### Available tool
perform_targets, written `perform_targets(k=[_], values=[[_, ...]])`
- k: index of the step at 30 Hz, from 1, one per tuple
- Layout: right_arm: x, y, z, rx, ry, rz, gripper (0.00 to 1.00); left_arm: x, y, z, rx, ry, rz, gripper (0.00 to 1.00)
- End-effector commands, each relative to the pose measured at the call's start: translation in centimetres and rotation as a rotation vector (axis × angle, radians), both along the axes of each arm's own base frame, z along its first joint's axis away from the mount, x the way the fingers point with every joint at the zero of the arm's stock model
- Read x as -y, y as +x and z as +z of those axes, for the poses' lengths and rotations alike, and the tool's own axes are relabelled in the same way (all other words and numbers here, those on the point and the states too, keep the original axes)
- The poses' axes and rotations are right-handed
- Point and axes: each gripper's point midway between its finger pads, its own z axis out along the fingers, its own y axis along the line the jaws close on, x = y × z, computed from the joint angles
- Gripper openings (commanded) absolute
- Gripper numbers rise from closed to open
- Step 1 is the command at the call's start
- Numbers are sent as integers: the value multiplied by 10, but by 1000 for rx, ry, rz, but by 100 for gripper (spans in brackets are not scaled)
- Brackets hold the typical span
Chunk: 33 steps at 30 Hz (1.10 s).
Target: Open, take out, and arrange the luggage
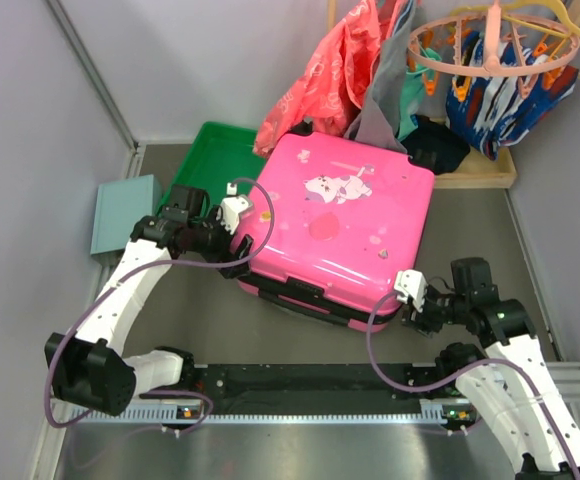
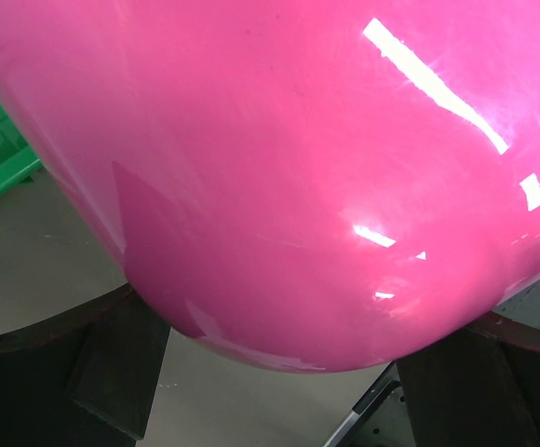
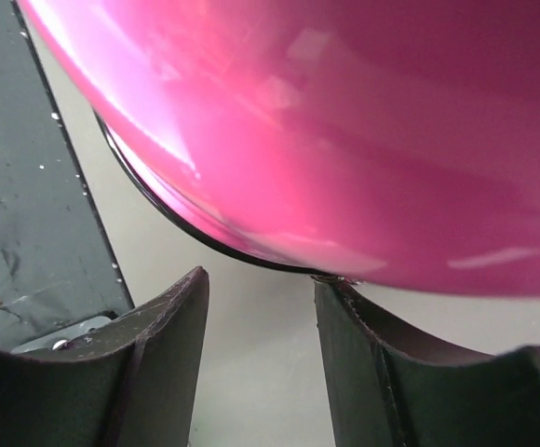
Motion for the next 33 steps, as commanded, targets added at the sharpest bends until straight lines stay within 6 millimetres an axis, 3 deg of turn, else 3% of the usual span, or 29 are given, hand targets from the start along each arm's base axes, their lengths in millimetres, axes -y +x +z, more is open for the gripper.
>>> perform_targets(k=[1, 9, 13, 17, 29, 33], values=[[-18, 0, 15, 17, 83, 70, 49, 32, 138, 162, 772, -263, 80, 92], [-25, 14, 23, 60, 140, 29, 49, 32, 137, 162, 768, -265, 81, 92], [-19, 38, 34, 129, 164, -80, 49, 32, 137, 162, 770, -264, 78, 92], [-24, 39, 32, 107, 204, -91, 48, 32, 136, 162, 771, -263, 77, 92], [-22, 31, 29, 126, 187, -53, 1, 31, 136, 162, 777, -257, 78, 92], [-21, 27, 28, 130, 166, -31, 0, 30, 135, 164, 785, -255, 77, 92]])
